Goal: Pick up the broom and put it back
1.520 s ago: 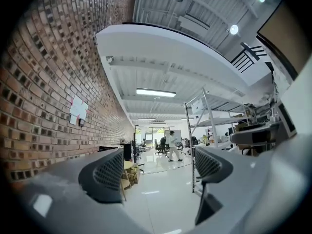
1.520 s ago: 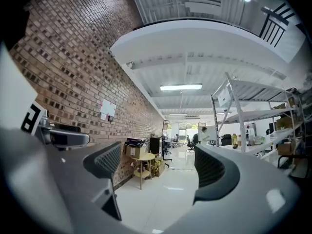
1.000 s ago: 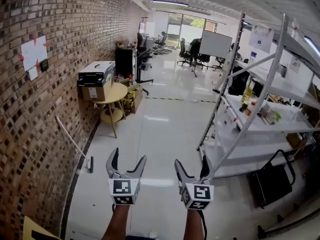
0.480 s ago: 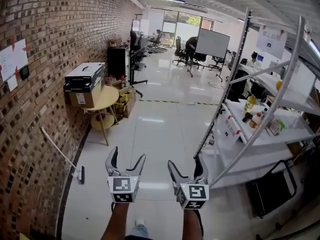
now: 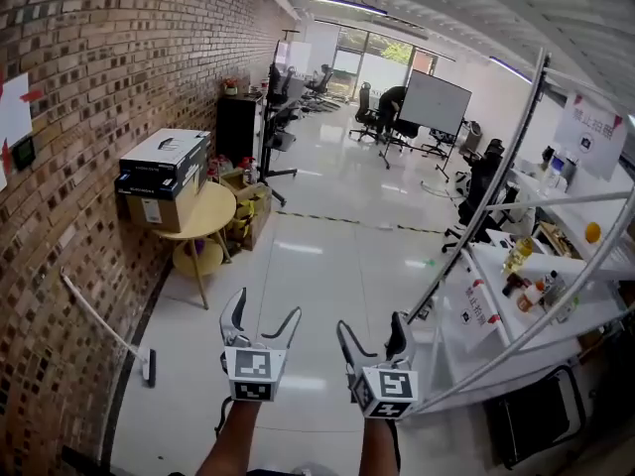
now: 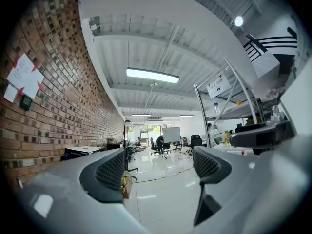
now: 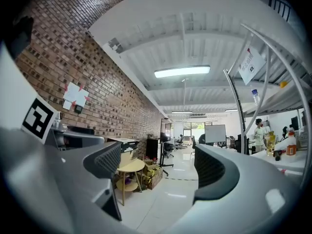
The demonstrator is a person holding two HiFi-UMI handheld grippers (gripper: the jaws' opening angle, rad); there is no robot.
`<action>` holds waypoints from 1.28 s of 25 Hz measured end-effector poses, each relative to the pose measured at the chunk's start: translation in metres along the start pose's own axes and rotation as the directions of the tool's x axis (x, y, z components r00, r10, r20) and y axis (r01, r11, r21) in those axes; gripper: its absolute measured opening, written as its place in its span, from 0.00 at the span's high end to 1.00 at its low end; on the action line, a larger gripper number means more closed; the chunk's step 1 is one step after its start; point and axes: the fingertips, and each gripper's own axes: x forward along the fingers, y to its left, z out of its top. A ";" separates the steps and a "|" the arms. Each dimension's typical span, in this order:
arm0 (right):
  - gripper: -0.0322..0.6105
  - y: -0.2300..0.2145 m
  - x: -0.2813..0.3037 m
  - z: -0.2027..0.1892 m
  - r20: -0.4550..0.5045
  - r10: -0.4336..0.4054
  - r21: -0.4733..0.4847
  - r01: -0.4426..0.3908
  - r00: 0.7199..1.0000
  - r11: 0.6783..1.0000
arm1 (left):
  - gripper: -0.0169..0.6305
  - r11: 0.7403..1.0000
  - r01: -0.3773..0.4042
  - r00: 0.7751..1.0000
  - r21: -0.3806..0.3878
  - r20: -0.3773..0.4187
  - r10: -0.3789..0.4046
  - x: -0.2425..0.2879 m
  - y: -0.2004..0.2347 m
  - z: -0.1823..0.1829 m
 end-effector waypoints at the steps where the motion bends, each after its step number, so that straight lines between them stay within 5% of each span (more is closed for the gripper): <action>1: 0.21 -0.003 0.013 -0.002 -0.004 0.000 0.002 0.000 1.000 1.000 | 0.28 1.000 0.005 1.000 0.000 -0.010 -0.005 0.013 0.004 -0.005; 11: 0.21 -0.042 0.169 -0.032 0.009 0.074 0.041 -0.075 0.997 0.996 | 0.28 0.998 -0.051 0.998 0.024 -0.042 0.052 0.148 0.052 -0.031; 19: 0.21 -0.111 0.300 -0.022 0.043 0.140 0.042 -0.142 0.989 0.989 | 0.28 0.994 -0.111 0.994 0.016 0.005 0.111 0.289 0.065 -0.008; 28: 0.21 -0.148 0.370 -0.038 0.023 0.191 0.119 -0.193 0.981 0.974 | 0.28 0.995 -0.095 0.995 0.034 -0.037 0.096 0.374 0.068 -0.017; 32: 0.21 -0.149 0.374 -0.033 0.031 0.179 0.070 -0.181 0.983 0.981 | 0.28 0.993 -0.108 0.993 0.052 -0.050 0.111 0.374 0.081 -0.029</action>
